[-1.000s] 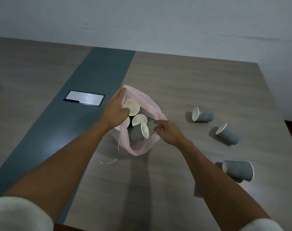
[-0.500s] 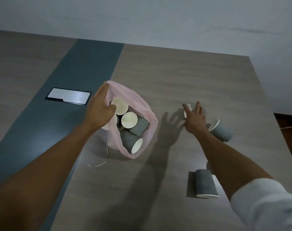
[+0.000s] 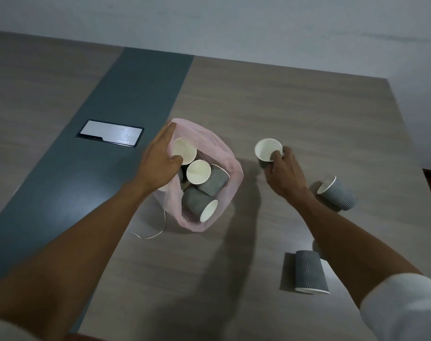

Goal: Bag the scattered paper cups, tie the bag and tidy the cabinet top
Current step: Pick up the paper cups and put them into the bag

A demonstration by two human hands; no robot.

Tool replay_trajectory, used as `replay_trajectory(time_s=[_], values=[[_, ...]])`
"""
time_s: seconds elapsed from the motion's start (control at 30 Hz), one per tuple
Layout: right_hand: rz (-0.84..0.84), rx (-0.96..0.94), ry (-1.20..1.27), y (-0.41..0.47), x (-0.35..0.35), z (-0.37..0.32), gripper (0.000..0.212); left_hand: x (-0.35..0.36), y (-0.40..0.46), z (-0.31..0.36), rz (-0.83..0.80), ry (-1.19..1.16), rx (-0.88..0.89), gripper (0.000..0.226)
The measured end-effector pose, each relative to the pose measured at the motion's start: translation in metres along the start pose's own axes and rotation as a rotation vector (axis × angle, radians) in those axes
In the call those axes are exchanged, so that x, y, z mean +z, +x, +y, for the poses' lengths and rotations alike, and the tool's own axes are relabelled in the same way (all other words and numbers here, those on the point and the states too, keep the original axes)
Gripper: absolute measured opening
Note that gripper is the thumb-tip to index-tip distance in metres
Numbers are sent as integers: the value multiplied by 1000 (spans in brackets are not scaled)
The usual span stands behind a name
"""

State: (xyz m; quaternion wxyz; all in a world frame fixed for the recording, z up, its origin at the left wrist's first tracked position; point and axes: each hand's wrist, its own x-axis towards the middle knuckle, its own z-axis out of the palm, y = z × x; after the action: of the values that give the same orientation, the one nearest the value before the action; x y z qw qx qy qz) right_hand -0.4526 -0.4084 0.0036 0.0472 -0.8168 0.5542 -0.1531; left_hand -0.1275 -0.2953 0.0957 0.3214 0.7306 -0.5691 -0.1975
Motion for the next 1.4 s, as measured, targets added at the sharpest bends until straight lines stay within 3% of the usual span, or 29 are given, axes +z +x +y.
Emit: replay_trajectory(time_s=[0.1, 0.17, 0.37, 0.47, 0.57, 0.7, 0.77, 0.87, 0.93, 0.97, 1.03, 1.1, 1.2, 1.27, 1.4], values=[[184, -205, 443, -18, -6, -46, 23, -5, 0, 1, -1, 11, -10, 83], [222, -318, 577, -30, -6, -76, 21, -9, -1, 1, -8, 9, -11, 82], [-4, -485, 605, -49, 18, -132, 20, -21, -2, -8, -25, 40, 4, 80], [-158, -374, 636, -53, 20, -145, 22, -25, -5, -10, -24, 49, -5, 78], [-272, -311, 465, -53, 26, -153, 23, -26, -8, -10, -27, 24, -7, 77], [-177, -101, 341, -46, 36, -156, 46, -27, -12, -12, -26, -1, 2, 78], [-43, 43, 366, -49, 39, -154, 58, -28, -13, -13, -14, -18, 0, 79], [97, 432, 477, -55, 49, -138, 56, -32, -15, -13, 23, -39, -5, 76], [-100, 791, 643, -53, 61, -123, 61, -34, -16, -11, 46, -49, 1, 72], [-229, 868, 723, -54, 65, -118, 57, -34, -16, -11, 51, -54, 2, 71], [-362, 828, 851, -58, 74, -113, 36, -34, -15, -12, 47, -55, 6, 71], [-360, 784, 886, -63, 80, -113, 21, -34, -15, -14, 32, -47, 7, 72], [-344, 799, 920, -61, 77, -114, 22, -36, -12, -19, 23, -36, 2, 74], [-233, 762, 982, -52, 62, -114, 24, -39, -10, -22, 30, -9, -3, 74], [171, 613, 1038, -25, -16, -123, 19, -47, -1, -16, 63, 0, -73, 77]])
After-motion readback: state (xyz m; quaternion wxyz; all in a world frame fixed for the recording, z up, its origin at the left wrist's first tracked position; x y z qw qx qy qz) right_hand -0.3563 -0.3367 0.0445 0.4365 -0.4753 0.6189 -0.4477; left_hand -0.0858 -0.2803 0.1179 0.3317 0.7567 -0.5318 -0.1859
